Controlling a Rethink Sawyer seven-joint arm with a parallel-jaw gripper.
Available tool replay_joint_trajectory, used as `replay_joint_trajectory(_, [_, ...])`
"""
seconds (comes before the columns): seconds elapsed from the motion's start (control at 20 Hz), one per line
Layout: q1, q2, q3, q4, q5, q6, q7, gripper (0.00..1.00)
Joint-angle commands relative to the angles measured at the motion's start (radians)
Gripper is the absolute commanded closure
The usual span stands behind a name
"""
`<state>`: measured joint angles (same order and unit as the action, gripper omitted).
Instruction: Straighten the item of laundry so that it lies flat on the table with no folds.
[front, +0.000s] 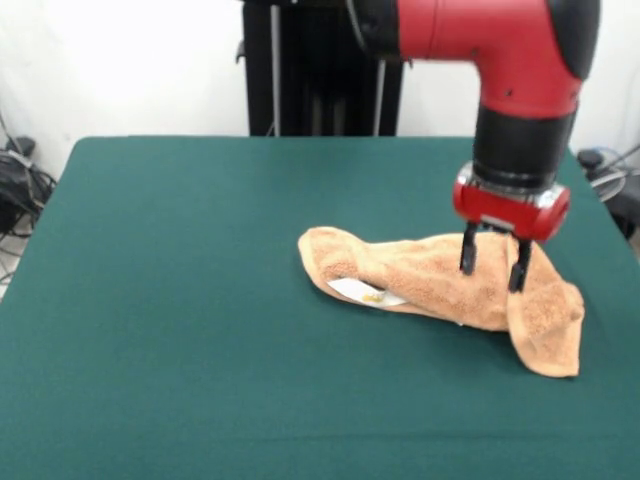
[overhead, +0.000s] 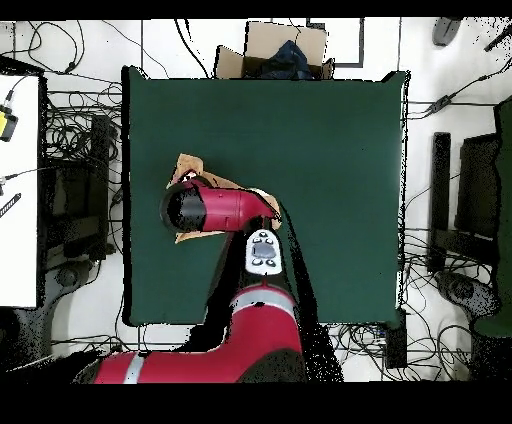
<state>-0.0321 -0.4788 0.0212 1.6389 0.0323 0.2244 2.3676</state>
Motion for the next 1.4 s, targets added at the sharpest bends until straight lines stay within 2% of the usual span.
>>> replay_joint_trajectory(0.05, [-0.089, 0.154, 0.229, -0.061, -0.039, -0.100, -0.004, 0.00])
replay_joint_trajectory(0.6, [-0.202, 0.263, 0.433, -0.132, -0.111, -0.166, -0.044, 0.00])
replay_joint_trajectory(0.9, [-0.259, 0.264, 0.529, -0.116, -0.153, -0.141, -0.048, 0.00])
replay_joint_trajectory(1.15, [-0.278, 0.265, 0.553, -0.109, -0.157, -0.095, -0.040, 0.00])
replay_joint_trajectory(1.4, [-0.262, 0.226, 0.496, -0.045, -0.111, -0.011, 0.023, 0.00])
